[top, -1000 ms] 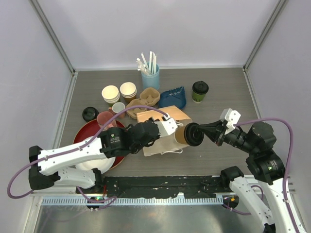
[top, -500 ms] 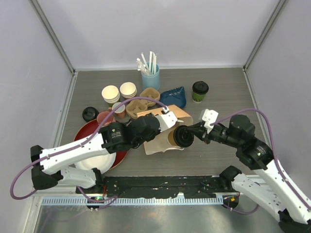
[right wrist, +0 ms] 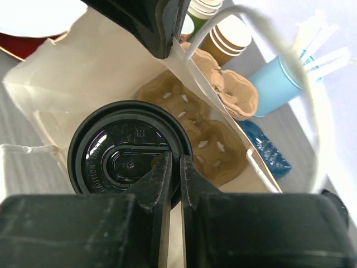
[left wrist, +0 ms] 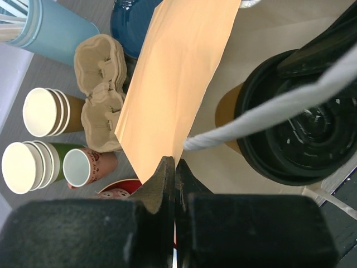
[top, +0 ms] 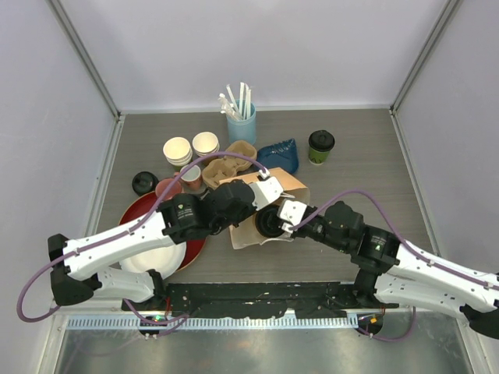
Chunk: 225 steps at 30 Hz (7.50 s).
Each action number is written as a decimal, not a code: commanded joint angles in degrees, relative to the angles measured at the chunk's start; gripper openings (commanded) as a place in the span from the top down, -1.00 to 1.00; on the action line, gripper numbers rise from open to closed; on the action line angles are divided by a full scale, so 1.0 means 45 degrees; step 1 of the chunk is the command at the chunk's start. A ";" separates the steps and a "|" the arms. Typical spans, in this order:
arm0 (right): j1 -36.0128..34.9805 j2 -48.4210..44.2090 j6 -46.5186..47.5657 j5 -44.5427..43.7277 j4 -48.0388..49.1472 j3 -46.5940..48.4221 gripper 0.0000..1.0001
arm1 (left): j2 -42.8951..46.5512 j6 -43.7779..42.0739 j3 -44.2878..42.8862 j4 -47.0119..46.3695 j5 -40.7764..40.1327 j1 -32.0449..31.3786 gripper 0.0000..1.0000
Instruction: Pack the takeout coffee
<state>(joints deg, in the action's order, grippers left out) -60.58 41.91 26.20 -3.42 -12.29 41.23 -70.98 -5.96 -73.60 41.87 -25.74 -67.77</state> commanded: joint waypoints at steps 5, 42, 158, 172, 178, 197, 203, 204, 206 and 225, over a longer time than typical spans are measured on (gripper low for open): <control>-0.0679 0.0530 0.1796 -0.3203 0.4157 -0.0998 0.98 | 0.0363 0.0288 -0.0362 0.0325 0.1051 0.0372 1.00; -0.0738 0.5394 0.1053 -0.3694 1.3612 -0.3499 0.98 | -0.0594 0.0308 -0.1457 0.0520 0.1871 0.0723 1.00; -0.2769 0.6155 -0.7715 -1.0000 0.3008 0.0719 0.98 | 0.2297 -0.5140 0.1629 -0.1237 0.5583 0.0196 1.00; -0.2711 0.8048 -0.7267 -1.0802 0.3279 0.1677 0.98 | 0.2590 -0.5707 0.1903 -0.1686 0.6694 0.0196 1.00; -0.2730 0.8557 -0.6605 -1.0218 0.4080 0.1989 0.98 | 0.2785 -0.5551 0.2235 -0.2096 0.6871 0.0196 1.00; -0.1226 0.8754 -0.6895 -0.6761 0.6305 0.1502 0.98 | 0.3293 -0.5298 0.2978 -0.3405 0.7224 0.0274 1.00; -0.1187 0.8596 -0.6954 -0.6467 0.6873 0.1344 0.85 | 0.3273 -0.4966 0.2977 -0.3601 0.7184 0.0372 1.00; -0.1129 0.8635 -0.6954 -0.6524 0.6776 0.1384 0.78 | 0.3273 -0.4966 0.2958 -0.3601 0.7223 0.0372 1.00; -0.1089 0.8733 -0.6915 -0.6622 0.6736 0.1462 0.63 | 0.3273 -0.4888 0.2977 -0.3581 0.7184 0.0372 1.00; -0.1070 0.6918 -0.6719 -0.5530 0.5352 0.1638 0.20 | 0.3410 -0.2974 0.2899 -0.3523 0.7535 0.2187 1.00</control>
<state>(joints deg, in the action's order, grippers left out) -64.97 78.15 -3.14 -31.35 7.66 46.15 -55.48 -23.05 -60.12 28.51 1.85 -59.13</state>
